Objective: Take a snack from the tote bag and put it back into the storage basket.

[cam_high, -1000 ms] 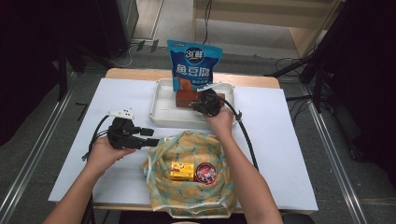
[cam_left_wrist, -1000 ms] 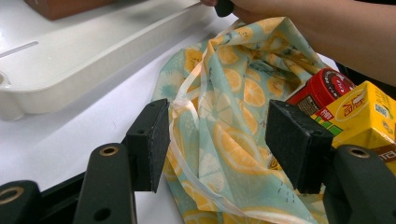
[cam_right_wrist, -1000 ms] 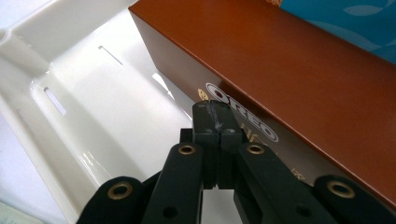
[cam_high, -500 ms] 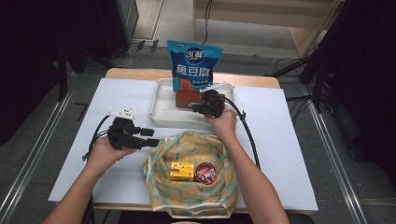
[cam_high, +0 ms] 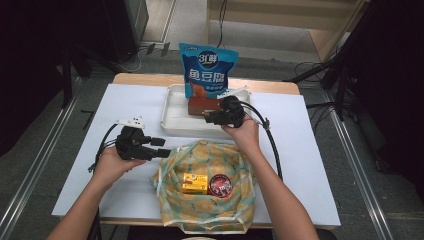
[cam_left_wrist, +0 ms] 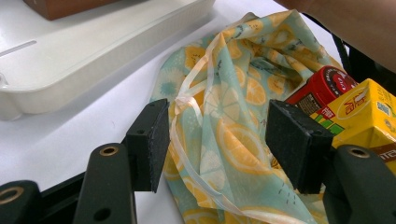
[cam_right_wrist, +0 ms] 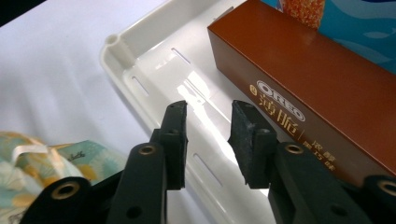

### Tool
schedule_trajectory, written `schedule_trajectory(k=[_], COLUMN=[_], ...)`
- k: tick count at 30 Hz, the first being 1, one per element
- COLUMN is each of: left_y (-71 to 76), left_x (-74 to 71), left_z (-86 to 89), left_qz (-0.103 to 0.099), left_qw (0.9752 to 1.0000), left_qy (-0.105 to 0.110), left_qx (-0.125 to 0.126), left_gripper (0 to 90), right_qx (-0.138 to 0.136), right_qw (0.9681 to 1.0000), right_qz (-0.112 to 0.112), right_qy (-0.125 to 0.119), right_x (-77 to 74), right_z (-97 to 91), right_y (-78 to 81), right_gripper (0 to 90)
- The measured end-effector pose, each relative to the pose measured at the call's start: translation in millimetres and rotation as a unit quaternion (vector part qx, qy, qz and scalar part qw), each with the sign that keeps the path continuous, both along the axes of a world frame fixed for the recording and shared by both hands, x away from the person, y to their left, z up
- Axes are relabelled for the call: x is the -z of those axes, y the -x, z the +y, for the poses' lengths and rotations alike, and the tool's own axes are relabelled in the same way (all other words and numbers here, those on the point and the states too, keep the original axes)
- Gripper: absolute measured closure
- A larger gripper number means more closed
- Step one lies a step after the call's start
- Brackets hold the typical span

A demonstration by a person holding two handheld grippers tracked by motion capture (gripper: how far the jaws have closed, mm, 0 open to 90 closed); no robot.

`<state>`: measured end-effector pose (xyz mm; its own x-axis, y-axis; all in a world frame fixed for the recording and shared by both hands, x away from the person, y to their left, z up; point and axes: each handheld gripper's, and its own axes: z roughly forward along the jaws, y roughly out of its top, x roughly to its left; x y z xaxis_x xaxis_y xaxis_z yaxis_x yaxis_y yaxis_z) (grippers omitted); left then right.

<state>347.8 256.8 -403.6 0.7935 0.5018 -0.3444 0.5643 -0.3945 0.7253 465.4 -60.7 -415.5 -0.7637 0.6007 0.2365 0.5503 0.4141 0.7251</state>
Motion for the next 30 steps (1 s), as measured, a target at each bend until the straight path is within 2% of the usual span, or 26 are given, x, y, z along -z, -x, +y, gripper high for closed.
schedule_trajectory(k=[2,3,7,10,13,19,21,26,30], left_y=[0.2,0.2,0.8,1.1,1.6,1.6,1.9,2.4,2.7], left_x=[-0.3,-0.3,-0.6,-0.6,-1.0,-0.8,-1.2,-1.6,-1.6], left_z=[0.0,-0.2,-1.1,-1.7,-2.3,-2.4,-2.3,-3.1,-3.2], left_qz=[-0.001,-0.001,-0.002,-0.003,-0.003,-0.002,-0.003,-0.006,-0.006], left_qw=[1.0,1.0,1.0,1.0,1.0,1.0,1.0,1.0,0.9999], left_qy=[0.0,0.0,0.0,0.0,0.0,0.001,0.001,0.001,0.0], left_qx=[0.001,0.0,0.002,0.003,0.003,0.005,0.004,0.007,0.008], left_gripper=[40.5,40.4,40.5,40.5,40.5,40.5,40.5,40.5,40.5], right_qx=[0.0,-0.003,-0.011,-0.017,-0.021,-0.022,-0.025,-0.026,-0.024], right_qw=[0.9999,0.9999,0.9999,0.9998,0.9996,0.9995,0.9993,0.9994,0.9992], right_qz=[-0.007,-0.002,0.001,-0.001,-0.018,-0.013,-0.02,-0.014,-0.021], right_qy=[-0.009,-0.01,-0.002,0.002,-0.008,-0.015,-0.019,-0.02,-0.025], right_x=[-1.6,-1.9,-2.5,-5.0,-7.5,-11.9,-13.0,-14.7,-15.6], right_z=[-3.4,-4.3,-8.7,-10.4,-12.8,-18.9,-21.5,-28.1,-33.5], right_y=[3.9,4.9,11.8,17.3,24.3,34.7,39.1,48.6,56.0], right_gripper=[64.0,62.4,59.3,59.1,59.2,57.1,56.3,53.7,53.1])
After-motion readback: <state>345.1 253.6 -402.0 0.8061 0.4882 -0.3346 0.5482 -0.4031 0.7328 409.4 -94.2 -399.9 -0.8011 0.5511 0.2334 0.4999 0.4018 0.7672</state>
